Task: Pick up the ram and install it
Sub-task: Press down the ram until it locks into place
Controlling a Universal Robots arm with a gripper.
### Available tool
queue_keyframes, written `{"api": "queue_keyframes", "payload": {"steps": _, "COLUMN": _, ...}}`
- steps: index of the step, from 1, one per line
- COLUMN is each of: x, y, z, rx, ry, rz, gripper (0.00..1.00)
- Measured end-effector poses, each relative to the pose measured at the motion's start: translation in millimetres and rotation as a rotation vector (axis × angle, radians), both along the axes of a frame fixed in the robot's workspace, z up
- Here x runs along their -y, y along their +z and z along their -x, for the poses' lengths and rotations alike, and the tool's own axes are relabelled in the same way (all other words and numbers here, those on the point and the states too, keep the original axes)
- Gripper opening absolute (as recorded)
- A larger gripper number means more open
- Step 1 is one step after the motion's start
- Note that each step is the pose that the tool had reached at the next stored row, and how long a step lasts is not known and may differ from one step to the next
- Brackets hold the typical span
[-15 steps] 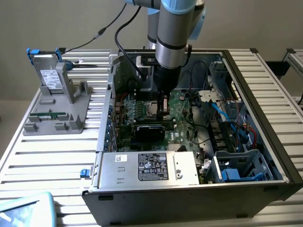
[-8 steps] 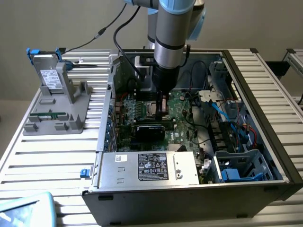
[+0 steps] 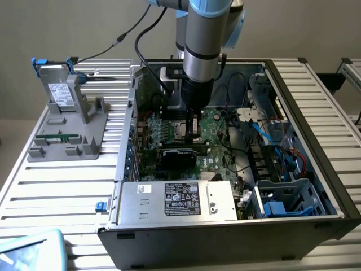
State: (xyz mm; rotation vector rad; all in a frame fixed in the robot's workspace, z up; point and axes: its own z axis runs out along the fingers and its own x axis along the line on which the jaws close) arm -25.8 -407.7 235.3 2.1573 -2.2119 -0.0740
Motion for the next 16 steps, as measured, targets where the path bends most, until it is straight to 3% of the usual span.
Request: {"api": "queue_keyframes", "payload": {"steps": 16, "x": 1.7, "y": 0.0, "z": 0.0, "rx": 0.0010, "ry": 0.000, "rz": 0.0000, "gripper": 0.11}}
